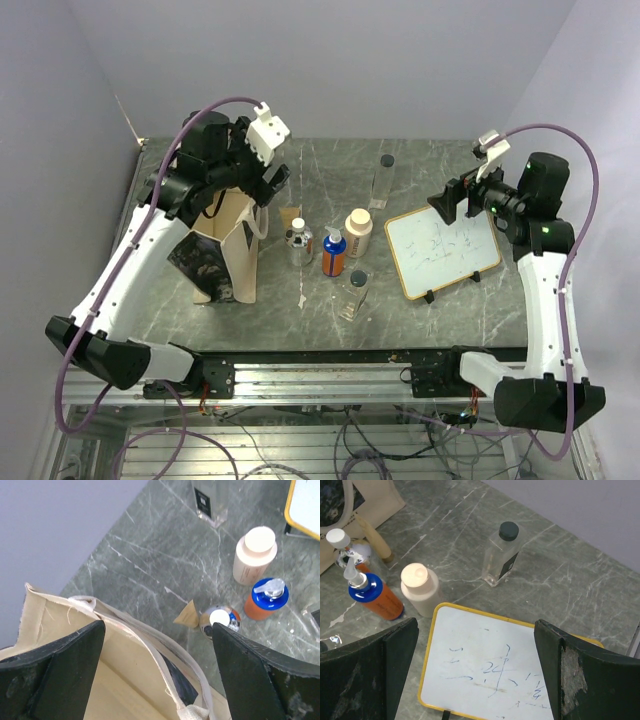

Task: Place the personal care products into the canvas bag
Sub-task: Move the canvas bag to the center of the board, then pick up the care product from the center of the board.

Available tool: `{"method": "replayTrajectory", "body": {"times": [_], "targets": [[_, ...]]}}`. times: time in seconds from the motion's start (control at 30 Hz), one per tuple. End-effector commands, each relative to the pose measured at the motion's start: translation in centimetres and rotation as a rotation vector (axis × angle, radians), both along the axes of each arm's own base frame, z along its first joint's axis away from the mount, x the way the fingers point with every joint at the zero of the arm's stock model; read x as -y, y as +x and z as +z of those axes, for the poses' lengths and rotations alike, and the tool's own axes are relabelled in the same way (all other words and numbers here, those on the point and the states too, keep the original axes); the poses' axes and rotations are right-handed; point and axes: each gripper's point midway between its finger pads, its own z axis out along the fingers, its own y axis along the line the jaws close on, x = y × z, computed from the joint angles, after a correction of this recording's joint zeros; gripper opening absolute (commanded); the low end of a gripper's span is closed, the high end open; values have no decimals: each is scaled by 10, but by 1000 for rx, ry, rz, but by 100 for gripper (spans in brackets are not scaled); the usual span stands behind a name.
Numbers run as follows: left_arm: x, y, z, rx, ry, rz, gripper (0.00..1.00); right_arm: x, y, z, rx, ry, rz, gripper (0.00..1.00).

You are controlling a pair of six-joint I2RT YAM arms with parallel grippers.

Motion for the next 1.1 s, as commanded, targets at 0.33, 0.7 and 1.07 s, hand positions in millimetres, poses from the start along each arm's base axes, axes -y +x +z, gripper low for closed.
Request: {"method": "replayTrajectory", "body": {"times": [0.33,0.7,1.07], "targets": [[51,-5,14,34,-34,-188,96,-13,6,-9,-79,-39,93,100],[74,-48,-40,-61,119,-478,95,-30,-14,-27,-122,-94,185,100],[121,-130,-74,-124,262,-849,98,-40,-28,-38,-171,-67,204,99]]}}
